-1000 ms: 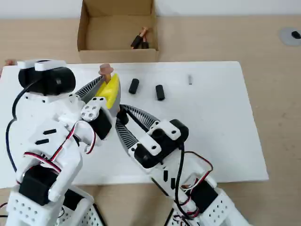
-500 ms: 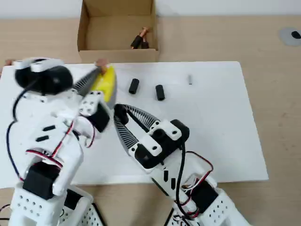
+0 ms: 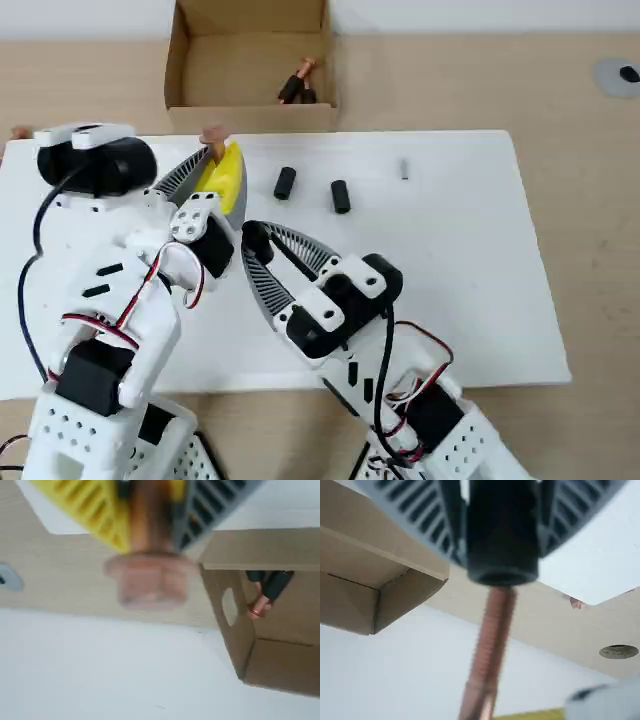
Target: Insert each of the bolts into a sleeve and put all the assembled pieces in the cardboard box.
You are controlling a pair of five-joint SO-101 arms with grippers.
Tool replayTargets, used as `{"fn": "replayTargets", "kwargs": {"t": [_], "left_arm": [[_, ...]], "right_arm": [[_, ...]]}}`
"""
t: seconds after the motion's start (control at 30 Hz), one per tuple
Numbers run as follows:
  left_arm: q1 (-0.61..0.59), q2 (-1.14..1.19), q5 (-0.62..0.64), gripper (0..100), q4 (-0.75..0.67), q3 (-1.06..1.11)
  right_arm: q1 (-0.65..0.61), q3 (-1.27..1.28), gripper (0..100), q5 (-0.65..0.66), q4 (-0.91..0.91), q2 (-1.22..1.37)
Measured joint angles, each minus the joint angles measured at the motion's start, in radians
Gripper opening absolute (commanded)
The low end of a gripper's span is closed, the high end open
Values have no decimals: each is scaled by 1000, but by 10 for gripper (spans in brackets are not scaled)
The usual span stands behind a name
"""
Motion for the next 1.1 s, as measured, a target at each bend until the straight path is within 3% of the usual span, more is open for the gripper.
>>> {"fn": "replayTargets", "kwargs": {"t": [0.47,0.63,1.1], "left_arm": [[9,-38,124,6,87,-54],[69,-103,123,6,87,-54],[72,-132,66,6,184,-58]], "right_arm": [[-3,-2,9,-74,0,-2],[-3,-2,9,-74,0,-2],[-5,0,9,-74,0,0]]}}
